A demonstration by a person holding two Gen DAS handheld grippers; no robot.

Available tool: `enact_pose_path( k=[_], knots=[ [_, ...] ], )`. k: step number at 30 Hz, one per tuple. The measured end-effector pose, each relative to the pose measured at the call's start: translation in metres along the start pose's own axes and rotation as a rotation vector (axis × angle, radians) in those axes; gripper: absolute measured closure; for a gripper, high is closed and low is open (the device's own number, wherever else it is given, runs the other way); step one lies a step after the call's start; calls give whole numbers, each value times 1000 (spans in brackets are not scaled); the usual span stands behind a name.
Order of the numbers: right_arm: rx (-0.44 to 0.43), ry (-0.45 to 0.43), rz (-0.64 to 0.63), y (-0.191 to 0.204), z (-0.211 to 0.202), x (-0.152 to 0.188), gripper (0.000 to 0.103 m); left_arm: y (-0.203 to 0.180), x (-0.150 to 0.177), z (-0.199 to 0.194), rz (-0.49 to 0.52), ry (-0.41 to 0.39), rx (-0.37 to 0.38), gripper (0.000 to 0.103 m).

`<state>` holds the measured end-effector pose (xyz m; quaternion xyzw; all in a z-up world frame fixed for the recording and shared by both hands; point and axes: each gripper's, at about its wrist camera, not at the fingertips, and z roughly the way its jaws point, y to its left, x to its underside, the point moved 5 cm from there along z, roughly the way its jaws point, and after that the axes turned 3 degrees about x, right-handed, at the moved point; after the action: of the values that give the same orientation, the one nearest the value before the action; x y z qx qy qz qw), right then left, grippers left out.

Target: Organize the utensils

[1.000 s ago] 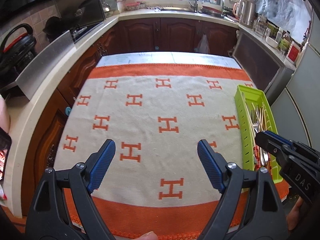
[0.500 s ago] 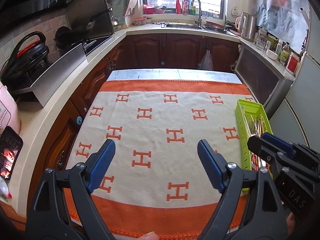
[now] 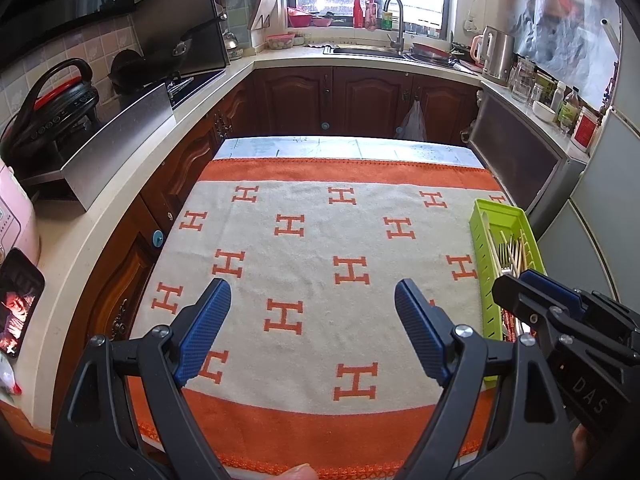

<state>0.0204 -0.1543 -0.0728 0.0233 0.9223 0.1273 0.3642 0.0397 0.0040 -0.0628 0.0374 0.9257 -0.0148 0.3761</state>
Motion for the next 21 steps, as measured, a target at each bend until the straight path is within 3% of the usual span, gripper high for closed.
enact_pose_path(
  k=[21],
  knots=[
    [1, 3, -2, 0, 1, 0, 73, 2, 1, 0, -7, 2, 1, 21]
  ],
)
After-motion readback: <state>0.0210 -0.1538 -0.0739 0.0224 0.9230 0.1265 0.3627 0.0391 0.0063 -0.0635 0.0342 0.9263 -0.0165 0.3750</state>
